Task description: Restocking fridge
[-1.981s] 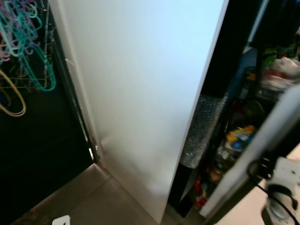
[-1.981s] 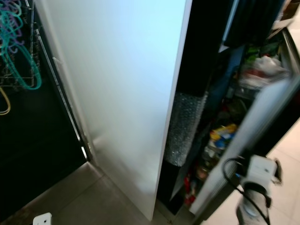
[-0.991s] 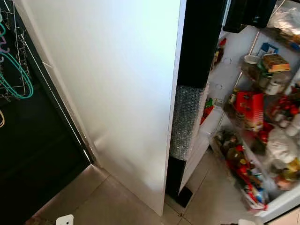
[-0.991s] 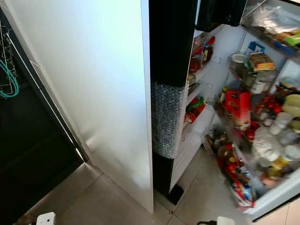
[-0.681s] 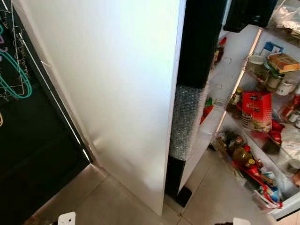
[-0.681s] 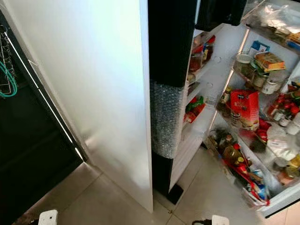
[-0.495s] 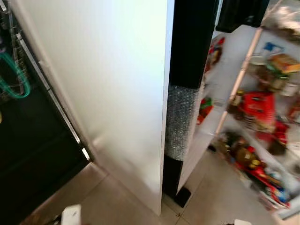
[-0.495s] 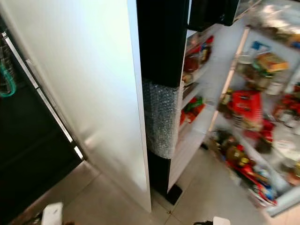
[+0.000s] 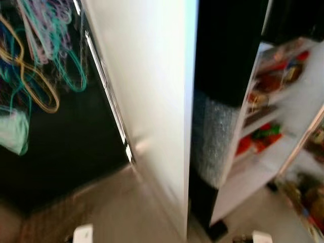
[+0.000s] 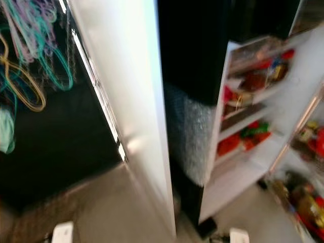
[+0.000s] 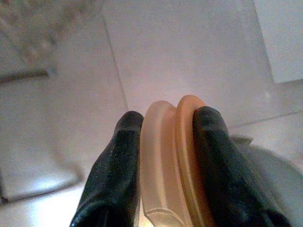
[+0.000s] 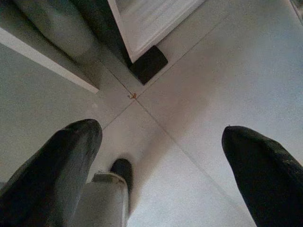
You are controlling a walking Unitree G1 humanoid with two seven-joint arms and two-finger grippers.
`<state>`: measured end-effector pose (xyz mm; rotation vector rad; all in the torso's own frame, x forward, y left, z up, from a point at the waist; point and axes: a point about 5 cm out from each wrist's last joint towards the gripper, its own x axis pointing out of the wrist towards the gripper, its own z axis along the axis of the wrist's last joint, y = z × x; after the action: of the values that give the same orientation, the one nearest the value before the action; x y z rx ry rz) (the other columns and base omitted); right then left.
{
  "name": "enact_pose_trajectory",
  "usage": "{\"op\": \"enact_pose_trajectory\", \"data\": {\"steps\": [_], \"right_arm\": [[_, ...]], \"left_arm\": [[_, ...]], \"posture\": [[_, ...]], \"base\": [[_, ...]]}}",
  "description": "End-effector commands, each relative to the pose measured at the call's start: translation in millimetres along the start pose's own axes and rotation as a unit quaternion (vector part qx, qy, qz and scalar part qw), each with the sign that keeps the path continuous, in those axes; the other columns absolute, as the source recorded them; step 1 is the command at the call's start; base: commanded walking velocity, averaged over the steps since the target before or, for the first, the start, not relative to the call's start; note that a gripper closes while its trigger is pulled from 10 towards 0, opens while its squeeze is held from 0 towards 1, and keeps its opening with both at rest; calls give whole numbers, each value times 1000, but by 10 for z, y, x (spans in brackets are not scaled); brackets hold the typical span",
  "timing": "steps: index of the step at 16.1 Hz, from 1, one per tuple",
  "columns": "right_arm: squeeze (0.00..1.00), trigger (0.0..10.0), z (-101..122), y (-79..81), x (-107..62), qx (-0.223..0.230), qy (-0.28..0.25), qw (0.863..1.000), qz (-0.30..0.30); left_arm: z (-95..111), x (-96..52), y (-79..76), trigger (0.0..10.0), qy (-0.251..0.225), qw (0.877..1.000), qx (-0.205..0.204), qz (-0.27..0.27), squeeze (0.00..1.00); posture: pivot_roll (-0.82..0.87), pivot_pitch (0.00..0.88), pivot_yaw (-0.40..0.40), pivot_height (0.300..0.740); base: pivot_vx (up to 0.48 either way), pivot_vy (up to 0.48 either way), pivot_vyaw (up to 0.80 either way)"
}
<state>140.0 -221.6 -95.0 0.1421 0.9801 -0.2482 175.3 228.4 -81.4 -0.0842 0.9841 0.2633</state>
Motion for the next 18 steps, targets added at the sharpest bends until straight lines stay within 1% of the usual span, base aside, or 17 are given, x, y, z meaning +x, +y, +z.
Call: {"op": "enact_pose_trajectory", "data": {"steps": [1, 2, 3, 5, 11, 15, 17, 18], "right_arm": [[0, 10000, -2, 23, 1, 5, -3, 1000, 2], [0, 10000, 14, 29, 5, 10, -4, 1000, 4], [0, 10000, 19, 20, 7, 23, -3, 1000, -1], [0, 10000, 8, 25, 3, 30, -8, 1000, -5], [0, 10000, 6, 14, 3, 34, -5, 999, -11], [0, 10000, 11, 17, 5, 30, -4, 999, -11], [0, 10000, 17, 19, 7, 21, -5, 1000, -10], [0, 10000, 18, 26, 7, 4, -4, 1000, -8]], "left_arm": [[-60, -6, 15, 10000, 14, 1000, -4, -1, 0], [-58, -6, 15, 10000, 13, 1000, -4, -2, 0], [-58, -6, 17, 10000, 13, 1000, -5, -2, 0], [-59, -7, 20, 10000, 14, 1000, -5, -2, 0], [-54, -6, 23, 10000, 15, 1000, -5, 0, 0], [-54, -6, 26, 10000, 14, 1000, -6, -1, 0], [-53, -6, 32, 10000, 14, 1000, -6, 0, 0], [-54, -7, 35, 10000, 14, 1000, -7, 0, 0]], "posture": [[-63, 0, 36, 740], [-65, 0, 37, 740], [-64, 0, 37, 740], [-64, 0, 36, 740], [-64, 0, 36, 740], [-65, 0, 36, 740], [-62, 0, 35, 740], [-62, 0, 38, 740]], "base": [[0, -360, 800], [0, -360, 644], [0, -360, 0], [0, -360, 0], [0, -360, 0], [0, -358, 0], [0, -360, 0], [0, -356, 0]]}}
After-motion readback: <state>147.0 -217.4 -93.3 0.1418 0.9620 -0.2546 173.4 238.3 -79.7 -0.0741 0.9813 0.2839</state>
